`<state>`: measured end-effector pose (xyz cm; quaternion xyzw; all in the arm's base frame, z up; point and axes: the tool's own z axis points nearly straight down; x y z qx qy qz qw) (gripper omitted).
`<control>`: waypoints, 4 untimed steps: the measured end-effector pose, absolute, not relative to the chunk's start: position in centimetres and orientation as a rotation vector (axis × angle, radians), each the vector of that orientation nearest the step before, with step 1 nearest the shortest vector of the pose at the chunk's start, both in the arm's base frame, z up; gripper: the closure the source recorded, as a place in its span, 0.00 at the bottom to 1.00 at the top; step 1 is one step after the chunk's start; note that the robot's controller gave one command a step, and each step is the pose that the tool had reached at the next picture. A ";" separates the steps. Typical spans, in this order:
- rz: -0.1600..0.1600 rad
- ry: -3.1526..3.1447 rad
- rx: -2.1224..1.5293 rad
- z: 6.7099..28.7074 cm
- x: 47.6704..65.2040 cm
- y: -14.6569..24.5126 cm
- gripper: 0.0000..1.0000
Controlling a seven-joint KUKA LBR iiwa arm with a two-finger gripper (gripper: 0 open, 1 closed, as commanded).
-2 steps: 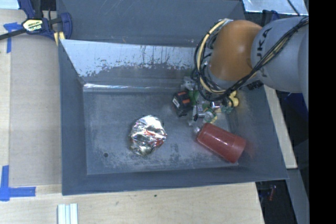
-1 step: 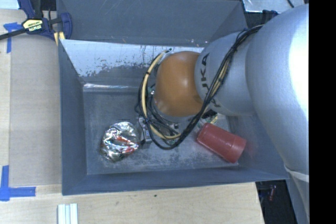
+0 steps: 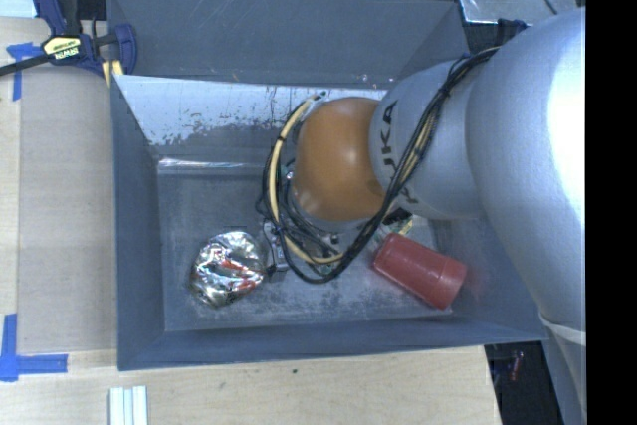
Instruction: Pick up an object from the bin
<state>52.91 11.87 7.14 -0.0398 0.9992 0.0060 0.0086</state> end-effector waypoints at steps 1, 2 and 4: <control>0.018 3.124 -0.125 9.3 52.8 11.8 1.00; 0.017 3.128 -0.126 13.3 52.7 11.8 1.00; 0.019 3.119 -0.127 18.3 52.9 11.8 1.00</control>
Offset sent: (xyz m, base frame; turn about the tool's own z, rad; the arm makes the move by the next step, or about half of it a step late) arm -0.0016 -0.0005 0.0879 -0.0003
